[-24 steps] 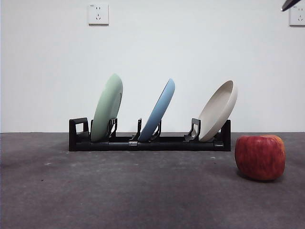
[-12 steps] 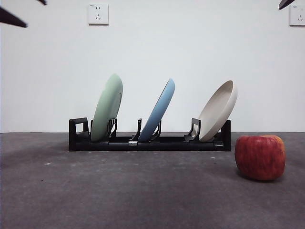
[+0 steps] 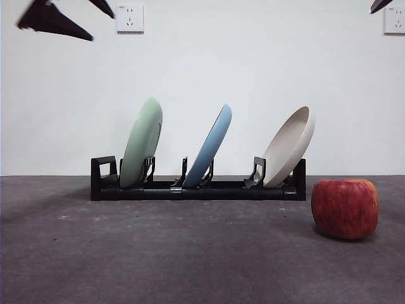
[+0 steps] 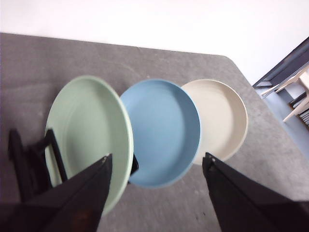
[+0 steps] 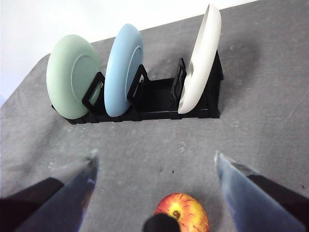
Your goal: Take the green plate from the plate rack,put the plate on the table,take the apple from the table,put the apple in the plate
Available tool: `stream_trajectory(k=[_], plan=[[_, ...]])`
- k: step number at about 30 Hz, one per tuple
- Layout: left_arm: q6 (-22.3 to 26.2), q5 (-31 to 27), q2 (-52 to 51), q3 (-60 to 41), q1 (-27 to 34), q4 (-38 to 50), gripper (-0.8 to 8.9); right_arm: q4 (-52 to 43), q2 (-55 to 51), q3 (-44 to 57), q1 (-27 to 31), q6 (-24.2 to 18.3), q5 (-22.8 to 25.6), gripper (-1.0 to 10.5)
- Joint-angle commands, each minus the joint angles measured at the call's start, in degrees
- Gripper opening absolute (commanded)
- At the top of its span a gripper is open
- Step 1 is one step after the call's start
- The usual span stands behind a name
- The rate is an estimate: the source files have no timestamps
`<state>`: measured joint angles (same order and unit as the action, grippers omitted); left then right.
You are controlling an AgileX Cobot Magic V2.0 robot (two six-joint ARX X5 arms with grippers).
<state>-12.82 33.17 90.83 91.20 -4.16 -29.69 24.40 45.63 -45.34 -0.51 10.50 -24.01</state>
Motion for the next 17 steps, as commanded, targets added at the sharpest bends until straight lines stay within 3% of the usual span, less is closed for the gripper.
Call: stream_trajectory(k=[1,7,17], plan=[[2.21,-1.77,5.4,5.6,-1.86,-1.29,3.15,-0.31,0.02,-0.2,-0.04,-0.52,-0.02,4.1],[2.58,-6.4,13.57,12.09,-5.11,-1.05,3.14,-0.28,0.02,-0.2,-0.04,-0.52,0.02,4.1],[2.62,-10.14,20.52,12.35,-8.2,0.13,3.14,-0.28,0.02,-0.2,-0.04,-0.5,0.09,4.1]])
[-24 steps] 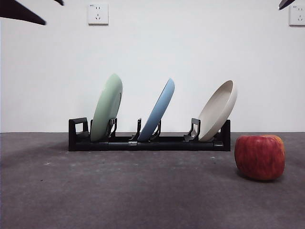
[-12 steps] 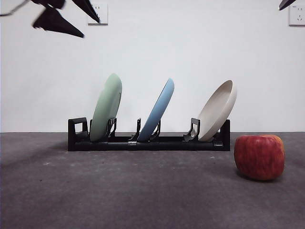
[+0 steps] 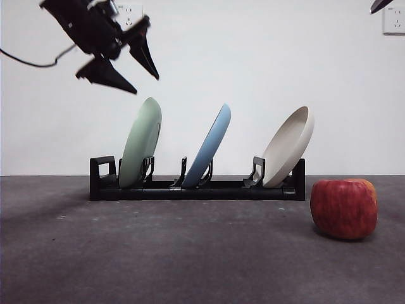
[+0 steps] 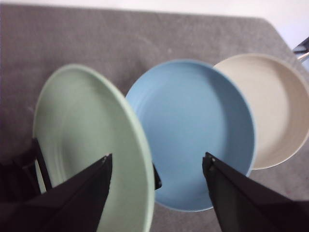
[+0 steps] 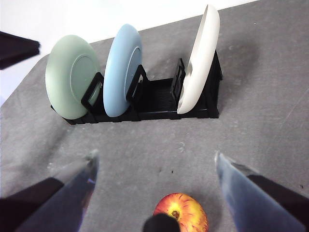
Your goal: Take the green plate from the plate rack,put the plate on the table,take the apple from the table,put the apple in the plate
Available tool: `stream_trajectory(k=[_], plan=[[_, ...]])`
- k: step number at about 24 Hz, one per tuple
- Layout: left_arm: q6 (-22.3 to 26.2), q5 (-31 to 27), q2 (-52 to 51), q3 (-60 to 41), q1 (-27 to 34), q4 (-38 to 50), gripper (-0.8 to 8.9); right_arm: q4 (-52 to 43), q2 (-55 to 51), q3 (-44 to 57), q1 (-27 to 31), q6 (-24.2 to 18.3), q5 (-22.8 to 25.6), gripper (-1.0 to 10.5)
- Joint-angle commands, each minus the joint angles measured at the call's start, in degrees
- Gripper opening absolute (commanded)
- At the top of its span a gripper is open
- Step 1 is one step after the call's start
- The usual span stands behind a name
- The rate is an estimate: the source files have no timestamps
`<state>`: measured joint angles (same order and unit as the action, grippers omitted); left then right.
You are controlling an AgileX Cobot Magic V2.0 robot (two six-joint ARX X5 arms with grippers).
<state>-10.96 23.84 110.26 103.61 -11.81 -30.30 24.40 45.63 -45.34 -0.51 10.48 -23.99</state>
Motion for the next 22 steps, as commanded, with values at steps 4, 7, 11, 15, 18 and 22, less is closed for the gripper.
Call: stream_trajectory(k=[4,7,11,15,18,22], plan=[[2.19,-3.13,2.62,-0.07,-1.44,0.68,3.14,-0.31,0.02,-0.2,-0.04,-0.48,0.07,4.1],[2.16,-3.23,3.76,-0.07,-1.79,0.74,3.13,-0.31,0.02,-0.2,-0.04,-0.48,0.09,4.1],[2.29,-4.15,4.02,-0.07,-2.1,0.22,1.83,-0.28,0.02,-0.2,-0.04,-0.48,0.07,4.1],[3.65,-4.13,4.02,-0.07,-2.05,-0.81,-0.09,-0.28,0.02,-0.2,-0.04,-0.46,0.07,4.1],[3.74,-4.24,3.91,-0.07,-2.05,-0.5,-0.09,-0.28,0.02,-0.2,-0.04,-0.48,0.13,4.1],[3.74,-4.04,2.14,-0.04,-2.08,1.07,-0.09,-0.28,0.02,-0.2,-0.04,-0.48,0.13,4.1]])
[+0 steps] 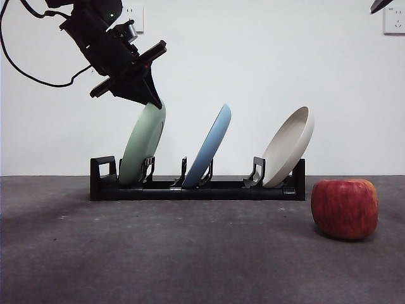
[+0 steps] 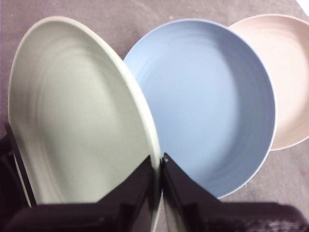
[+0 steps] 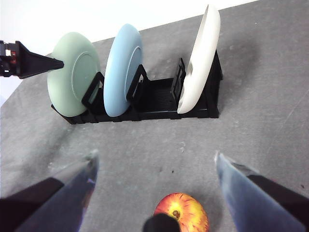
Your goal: Take the green plate from the plate rack,put the plate on the table,take the apple from the table,put the apple in the plate
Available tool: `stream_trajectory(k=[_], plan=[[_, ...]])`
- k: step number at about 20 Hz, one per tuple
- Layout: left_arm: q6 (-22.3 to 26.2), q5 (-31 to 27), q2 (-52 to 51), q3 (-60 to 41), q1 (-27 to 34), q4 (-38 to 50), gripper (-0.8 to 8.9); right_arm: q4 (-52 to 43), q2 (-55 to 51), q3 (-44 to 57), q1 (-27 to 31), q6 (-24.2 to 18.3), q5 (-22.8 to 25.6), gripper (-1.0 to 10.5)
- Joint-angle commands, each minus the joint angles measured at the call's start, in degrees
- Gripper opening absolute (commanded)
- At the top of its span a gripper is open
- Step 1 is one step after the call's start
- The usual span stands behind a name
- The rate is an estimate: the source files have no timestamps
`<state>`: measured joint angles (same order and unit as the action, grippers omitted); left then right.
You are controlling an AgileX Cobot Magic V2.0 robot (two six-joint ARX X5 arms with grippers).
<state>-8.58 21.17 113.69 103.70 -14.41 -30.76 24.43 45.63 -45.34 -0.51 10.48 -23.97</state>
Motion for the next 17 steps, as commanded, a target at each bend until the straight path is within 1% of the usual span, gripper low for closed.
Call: stream_trajectory(k=[1,4,7,11,12,17], plan=[[1.33,-1.36,-2.27,-0.13,0.52,2.29,-0.09,-0.31,0.02,-0.2,-0.04,-0.48,0.11,4.1],[1.36,-1.42,-6.21,-0.11,0.52,3.32,-0.09,-0.31,0.04,-0.2,-0.04,-0.48,0.11,4.1],[1.36,-1.07,-11.72,-0.11,0.52,2.32,-0.09,-0.31,0.09,-0.2,-0.04,-0.48,0.09,4.1],[2.05,5.42,-20.5,-0.11,0.07,-2.95,-0.09,-0.31,0.09,-0.2,-0.04,-0.48,0.09,4.1],[4.11,6.4,-23.45,-0.11,-0.26,-6.08,-0.09,-0.31,0.09,-0.2,-0.04,-0.5,0.09,4.1],[14.38,6.14,-35.93,-0.11,-4.81,-22.95,-0.09,-0.31,0.09,-0.2,-0.04,-0.5,0.09,4.1]])
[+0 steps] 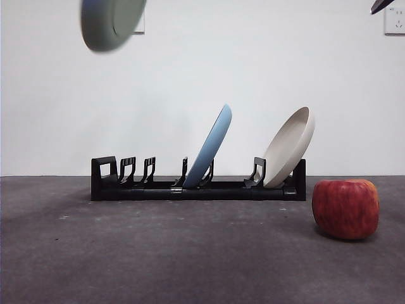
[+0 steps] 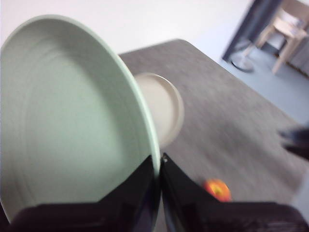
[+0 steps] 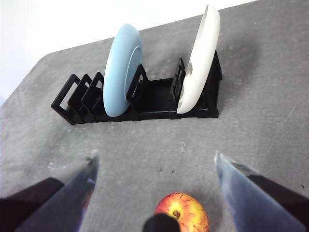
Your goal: Take the green plate from the plate rack,put the plate on the table,take the apple from the table,put the apple in the plate
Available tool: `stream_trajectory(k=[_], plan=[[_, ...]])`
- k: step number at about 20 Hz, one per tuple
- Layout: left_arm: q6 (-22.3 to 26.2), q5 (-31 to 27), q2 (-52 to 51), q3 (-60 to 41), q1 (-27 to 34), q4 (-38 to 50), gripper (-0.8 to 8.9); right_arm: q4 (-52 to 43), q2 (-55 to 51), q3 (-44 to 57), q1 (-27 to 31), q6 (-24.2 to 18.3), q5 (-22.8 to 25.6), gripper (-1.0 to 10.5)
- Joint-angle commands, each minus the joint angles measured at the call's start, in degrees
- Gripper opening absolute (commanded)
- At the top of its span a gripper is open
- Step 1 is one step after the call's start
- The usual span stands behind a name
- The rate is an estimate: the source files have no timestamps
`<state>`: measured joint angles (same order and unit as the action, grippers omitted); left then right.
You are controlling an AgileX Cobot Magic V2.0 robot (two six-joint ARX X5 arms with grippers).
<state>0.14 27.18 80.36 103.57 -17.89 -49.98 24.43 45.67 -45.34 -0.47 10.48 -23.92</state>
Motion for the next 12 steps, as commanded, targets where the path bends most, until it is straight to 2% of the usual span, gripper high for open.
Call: stream_trajectory(k=[1,4,6,9,12], plan=[[7.41,0.02,-4.48,0.02,-2.56,-7.34,-0.09,-0.31,0.04,-0.2,-0.09,-0.5,0.04,4.1],[11.82,-1.46,-8.04,0.02,-7.52,-17.29,-0.08,-0.31,0.02,-0.2,-0.09,-0.5,0.04,4.1],[11.85,-7.41,-8.9,-0.02,-12.35,-20.61,-0.08,-0.31,0.02,-0.2,-0.09,-0.5,0.07,4.1],[9.51,-16.09,-8.87,-0.94,-20.92,-22.75,-0.08,-0.31,0.04,-0.2,-0.09,-0.5,0.09,4.1],[4.7,-26.71,-8.79,-7.17,-30.1,-20.2,-0.08,-0.33,0.02,-0.2,-0.09,-0.5,0.24,4.1]])
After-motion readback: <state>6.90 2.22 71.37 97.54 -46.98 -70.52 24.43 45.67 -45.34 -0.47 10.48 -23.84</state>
